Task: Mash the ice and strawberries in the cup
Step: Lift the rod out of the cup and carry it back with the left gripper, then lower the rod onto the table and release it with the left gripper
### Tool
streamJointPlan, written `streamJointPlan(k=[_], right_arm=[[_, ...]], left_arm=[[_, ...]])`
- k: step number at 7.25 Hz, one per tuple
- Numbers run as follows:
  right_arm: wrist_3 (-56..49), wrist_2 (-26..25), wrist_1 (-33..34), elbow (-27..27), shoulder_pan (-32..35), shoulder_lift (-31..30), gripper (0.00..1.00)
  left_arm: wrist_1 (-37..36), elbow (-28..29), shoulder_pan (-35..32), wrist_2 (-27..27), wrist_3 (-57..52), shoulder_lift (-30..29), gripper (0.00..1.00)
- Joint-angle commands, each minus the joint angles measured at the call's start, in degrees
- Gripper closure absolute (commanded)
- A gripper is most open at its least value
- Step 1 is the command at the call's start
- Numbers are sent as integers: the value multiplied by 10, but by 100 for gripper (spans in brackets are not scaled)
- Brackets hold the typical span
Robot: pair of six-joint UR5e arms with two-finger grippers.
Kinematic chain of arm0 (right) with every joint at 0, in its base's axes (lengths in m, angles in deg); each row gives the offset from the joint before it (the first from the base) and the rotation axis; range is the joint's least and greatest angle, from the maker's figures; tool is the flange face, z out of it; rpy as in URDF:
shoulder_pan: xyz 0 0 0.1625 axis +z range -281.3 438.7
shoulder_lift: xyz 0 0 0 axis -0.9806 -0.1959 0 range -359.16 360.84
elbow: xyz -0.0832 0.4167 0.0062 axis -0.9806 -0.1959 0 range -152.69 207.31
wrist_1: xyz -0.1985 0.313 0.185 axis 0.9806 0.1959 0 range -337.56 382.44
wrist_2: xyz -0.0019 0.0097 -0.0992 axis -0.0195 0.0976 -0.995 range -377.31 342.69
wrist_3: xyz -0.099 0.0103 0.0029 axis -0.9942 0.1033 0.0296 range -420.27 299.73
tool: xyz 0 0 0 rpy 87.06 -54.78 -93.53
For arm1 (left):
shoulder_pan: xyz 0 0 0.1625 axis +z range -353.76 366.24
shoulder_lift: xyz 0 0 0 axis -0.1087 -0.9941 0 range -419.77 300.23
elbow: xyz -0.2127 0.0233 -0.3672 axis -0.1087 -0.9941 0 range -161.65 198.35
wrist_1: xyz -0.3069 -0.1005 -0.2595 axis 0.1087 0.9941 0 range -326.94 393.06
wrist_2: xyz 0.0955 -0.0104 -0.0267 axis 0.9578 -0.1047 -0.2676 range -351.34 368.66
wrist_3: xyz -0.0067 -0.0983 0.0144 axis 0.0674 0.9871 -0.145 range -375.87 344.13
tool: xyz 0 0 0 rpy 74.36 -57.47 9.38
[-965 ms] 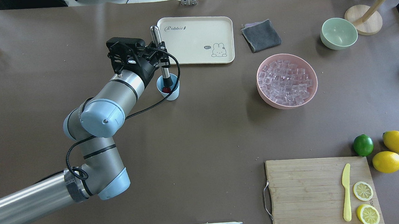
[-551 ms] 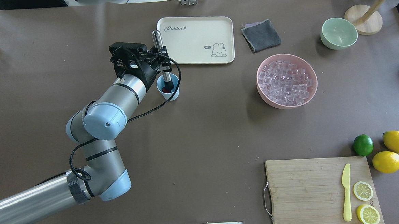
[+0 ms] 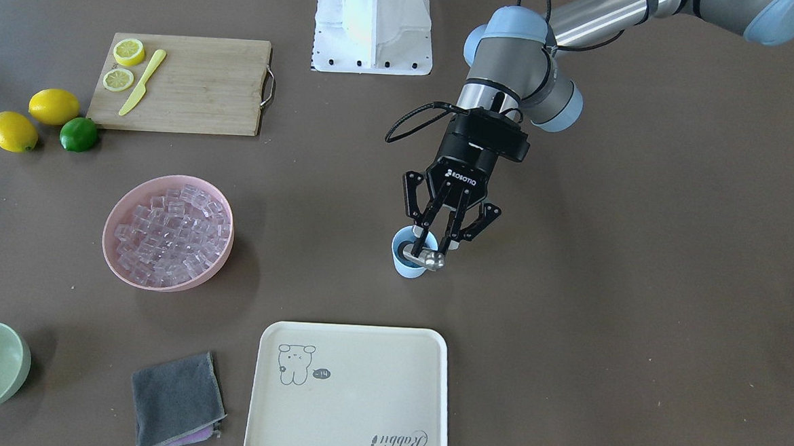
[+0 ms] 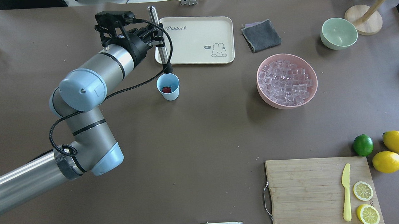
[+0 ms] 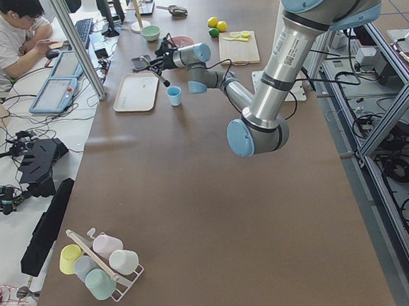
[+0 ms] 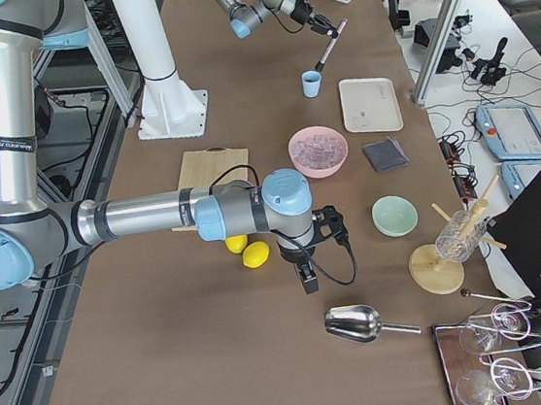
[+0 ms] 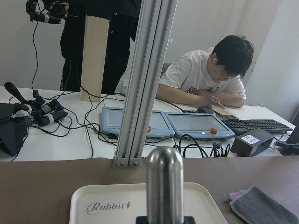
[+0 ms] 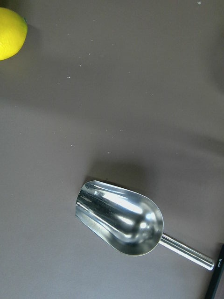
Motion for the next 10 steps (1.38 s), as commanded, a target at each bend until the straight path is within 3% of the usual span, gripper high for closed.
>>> streamJointPlan(k=[1, 3, 6, 8, 10], right_arm=[[0, -1, 1, 8, 0, -4, 1], [0, -1, 1, 7, 0, -5, 1], [0, -7, 1, 8, 0, -5, 1], [0, 1, 1, 7, 0, -5, 1], [0, 5, 0, 9, 0, -5, 1]], left_arm=[[-1, -3, -110, -144, 19, 45, 100], [-5, 26, -261, -392, -3, 123, 100], [-6, 89, -372, -573, -67, 220, 100], [-27, 109, -374, -603, -101, 268, 100], [-50, 104, -339, -620, -124, 274, 100]])
